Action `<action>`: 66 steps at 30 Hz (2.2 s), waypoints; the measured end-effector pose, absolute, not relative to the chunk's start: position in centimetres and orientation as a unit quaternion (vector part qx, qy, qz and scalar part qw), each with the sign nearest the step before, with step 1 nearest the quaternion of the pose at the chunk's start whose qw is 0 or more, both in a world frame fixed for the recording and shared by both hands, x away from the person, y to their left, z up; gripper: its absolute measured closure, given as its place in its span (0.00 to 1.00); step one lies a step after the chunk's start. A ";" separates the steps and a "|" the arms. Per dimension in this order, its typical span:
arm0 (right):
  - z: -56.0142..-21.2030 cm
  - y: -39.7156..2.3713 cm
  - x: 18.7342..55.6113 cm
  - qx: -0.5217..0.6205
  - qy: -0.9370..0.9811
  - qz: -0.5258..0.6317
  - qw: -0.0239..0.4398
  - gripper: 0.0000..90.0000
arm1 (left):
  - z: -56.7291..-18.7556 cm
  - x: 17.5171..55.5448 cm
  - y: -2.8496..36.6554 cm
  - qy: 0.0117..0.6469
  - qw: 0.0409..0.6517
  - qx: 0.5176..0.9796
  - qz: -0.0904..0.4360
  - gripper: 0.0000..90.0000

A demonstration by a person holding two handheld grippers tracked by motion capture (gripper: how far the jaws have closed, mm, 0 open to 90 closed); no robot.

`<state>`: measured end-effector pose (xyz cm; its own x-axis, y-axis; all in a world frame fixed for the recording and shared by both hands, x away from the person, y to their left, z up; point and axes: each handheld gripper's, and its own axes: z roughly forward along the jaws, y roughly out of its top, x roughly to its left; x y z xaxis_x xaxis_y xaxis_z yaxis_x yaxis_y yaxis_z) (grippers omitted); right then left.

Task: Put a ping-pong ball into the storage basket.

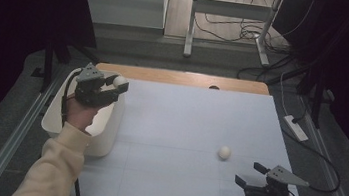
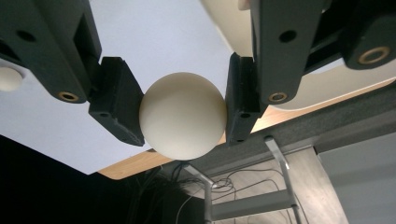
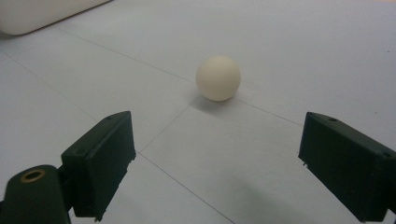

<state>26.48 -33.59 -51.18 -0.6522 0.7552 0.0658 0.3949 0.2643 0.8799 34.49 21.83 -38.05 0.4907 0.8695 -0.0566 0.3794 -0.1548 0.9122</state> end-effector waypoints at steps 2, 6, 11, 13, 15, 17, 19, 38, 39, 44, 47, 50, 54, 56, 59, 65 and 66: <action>-51.2 -33.6 26.5 0.373 0.772 0.479 0.188 0.12 | -38.1 34.6 22.1 0.440 0.481 0.714 0.254 0.56; -51.2 -33.6 26.5 0.372 0.773 0.479 0.188 0.12 | -38.2 34.8 22.7 0.449 0.477 0.711 0.255 0.56; -51.2 -33.6 26.5 0.372 0.772 0.480 0.188 0.12 | -38.5 35.1 23.4 0.459 0.470 0.709 0.258 0.56; -51.2 -33.6 26.5 0.372 0.772 0.480 0.188 0.12 | -38.6 35.3 23.7 0.462 0.468 0.707 0.258 0.56; -51.2 -33.7 26.5 0.372 0.772 0.479 0.188 0.12 | -38.7 35.4 23.9 0.466 0.466 0.706 0.258 0.56; -51.2 -33.7 26.5 0.372 0.772 0.479 0.188 0.12 | -38.8 35.5 24.0 0.467 0.465 0.706 0.258 0.56; -51.2 -33.7 26.5 0.372 0.772 0.480 0.188 0.12 | -38.9 35.6 24.2 0.471 0.462 0.705 0.259 0.56; -51.1 -33.6 26.5 0.371 0.772 0.479 0.189 0.12 | -40.0 36.5 27.1 0.511 0.432 0.695 0.263 0.56; -51.2 -33.6 26.5 0.372 0.773 0.479 0.189 0.12 | -40.2 36.5 27.6 0.517 0.430 0.692 0.262 0.56; -51.2 -33.6 26.6 0.371 0.773 0.479 0.188 0.12 | -40.4 36.6 28.5 0.528 0.424 0.688 0.263 0.56; -51.2 -33.6 26.6 0.370 0.774 0.478 0.189 0.12 | -40.6 36.7 28.8 0.532 0.419 0.687 0.262 0.56; -51.2 -33.5 26.6 0.371 0.774 0.478 0.189 0.12 | -40.7 37.0 29.0 0.536 0.414 0.688 0.261 0.56; -51.2 -33.6 26.6 0.371 0.774 0.478 0.189 0.12 | -40.8 37.2 29.0 0.539 0.407 0.690 0.260 0.56; -51.2 -33.6 26.6 0.370 0.773 0.479 0.188 0.12 | -40.9 37.3 29.1 0.541 0.403 0.691 0.260 0.56; -51.2 -33.6 26.6 0.372 0.773 0.480 0.188 0.12 | -40.9 37.5 29.1 0.543 0.401 0.691 0.259 0.56; -51.2 -33.6 26.6 0.371 0.773 0.479 0.187 0.12 | -41.4 37.9 29.1 0.548 0.389 0.699 0.245 0.56; -51.2 -33.6 26.6 0.371 0.773 0.479 0.187 0.12 | -41.4 37.9 29.1 0.548 0.389 0.699 0.245 0.56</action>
